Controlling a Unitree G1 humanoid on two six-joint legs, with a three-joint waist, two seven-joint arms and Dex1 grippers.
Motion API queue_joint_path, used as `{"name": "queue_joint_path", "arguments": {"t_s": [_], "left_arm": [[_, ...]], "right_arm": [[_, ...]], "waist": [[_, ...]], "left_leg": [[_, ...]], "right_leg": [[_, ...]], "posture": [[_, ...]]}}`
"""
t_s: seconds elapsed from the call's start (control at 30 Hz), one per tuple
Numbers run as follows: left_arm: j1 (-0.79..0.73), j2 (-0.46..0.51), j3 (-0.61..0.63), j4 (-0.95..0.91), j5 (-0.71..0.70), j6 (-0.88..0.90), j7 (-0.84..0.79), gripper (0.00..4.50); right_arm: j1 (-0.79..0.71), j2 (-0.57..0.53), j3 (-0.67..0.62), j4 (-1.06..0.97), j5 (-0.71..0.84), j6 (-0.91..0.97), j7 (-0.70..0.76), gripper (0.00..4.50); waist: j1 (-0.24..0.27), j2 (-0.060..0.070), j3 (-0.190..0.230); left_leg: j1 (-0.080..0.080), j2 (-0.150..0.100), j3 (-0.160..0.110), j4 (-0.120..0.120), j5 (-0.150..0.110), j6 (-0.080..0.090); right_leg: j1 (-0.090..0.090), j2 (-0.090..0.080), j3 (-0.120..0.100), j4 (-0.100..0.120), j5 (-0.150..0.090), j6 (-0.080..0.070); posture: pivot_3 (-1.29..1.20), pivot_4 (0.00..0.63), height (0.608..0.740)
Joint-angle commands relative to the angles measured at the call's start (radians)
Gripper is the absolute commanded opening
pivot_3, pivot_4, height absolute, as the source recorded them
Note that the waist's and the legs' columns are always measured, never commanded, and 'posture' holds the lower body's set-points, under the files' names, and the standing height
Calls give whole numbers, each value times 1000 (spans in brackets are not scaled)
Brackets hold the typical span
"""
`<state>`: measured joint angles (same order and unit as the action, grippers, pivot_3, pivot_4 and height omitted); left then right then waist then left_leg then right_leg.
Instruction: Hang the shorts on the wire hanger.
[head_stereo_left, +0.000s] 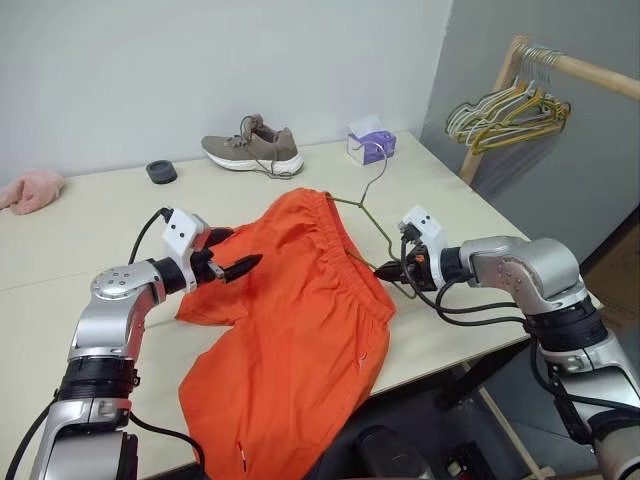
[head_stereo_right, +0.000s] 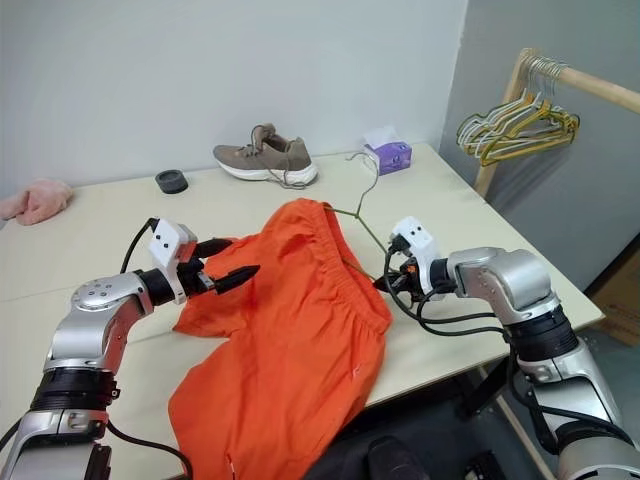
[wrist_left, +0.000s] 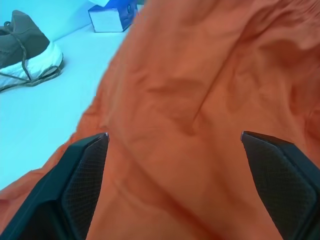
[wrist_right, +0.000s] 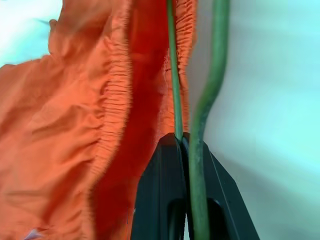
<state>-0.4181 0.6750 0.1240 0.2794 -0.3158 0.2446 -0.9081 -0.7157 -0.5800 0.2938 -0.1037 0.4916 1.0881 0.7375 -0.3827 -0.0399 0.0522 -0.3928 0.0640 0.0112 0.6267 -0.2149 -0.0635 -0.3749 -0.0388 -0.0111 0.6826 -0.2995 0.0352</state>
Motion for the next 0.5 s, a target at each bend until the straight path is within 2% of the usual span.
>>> {"name": "queue_joint_path", "arguments": {"t_s": [0.03,0.23,0.4,0.5], "left_arm": [[-54,24,45,-18,-42,12,-27,4466],[-117,119,15,-43,-76,48,-200,4466],[-176,178,-65,-15,-11,-21,-325,4466],[-220,177,-123,22,52,-110,-372,4466]], "right_arm": [[22,-34,49,-85,-68,-95,20,0],[57,-96,157,-134,-231,-263,40,0],[62,-124,209,-146,-347,-389,65,0],[63,-131,224,-157,-400,-449,85,0]], "waist": [[0,0,0],[-2,0,0],[-4,1,1],[-4,1,1]], "left_leg": [[0,0,0,0,0,0],[0,0,0,0,0,0],[0,0,0,0,0,0],[0,0,0,0,0,0]], "right_leg": [[0,0,0,0,0,0],[0,0,0,0,0,0],[0,0,0,0,0,0],[0,0,0,0,0,0]], "posture": [[-372,0,740],[-369,0,740],[-373,0,740],[-375,0,740]]}}
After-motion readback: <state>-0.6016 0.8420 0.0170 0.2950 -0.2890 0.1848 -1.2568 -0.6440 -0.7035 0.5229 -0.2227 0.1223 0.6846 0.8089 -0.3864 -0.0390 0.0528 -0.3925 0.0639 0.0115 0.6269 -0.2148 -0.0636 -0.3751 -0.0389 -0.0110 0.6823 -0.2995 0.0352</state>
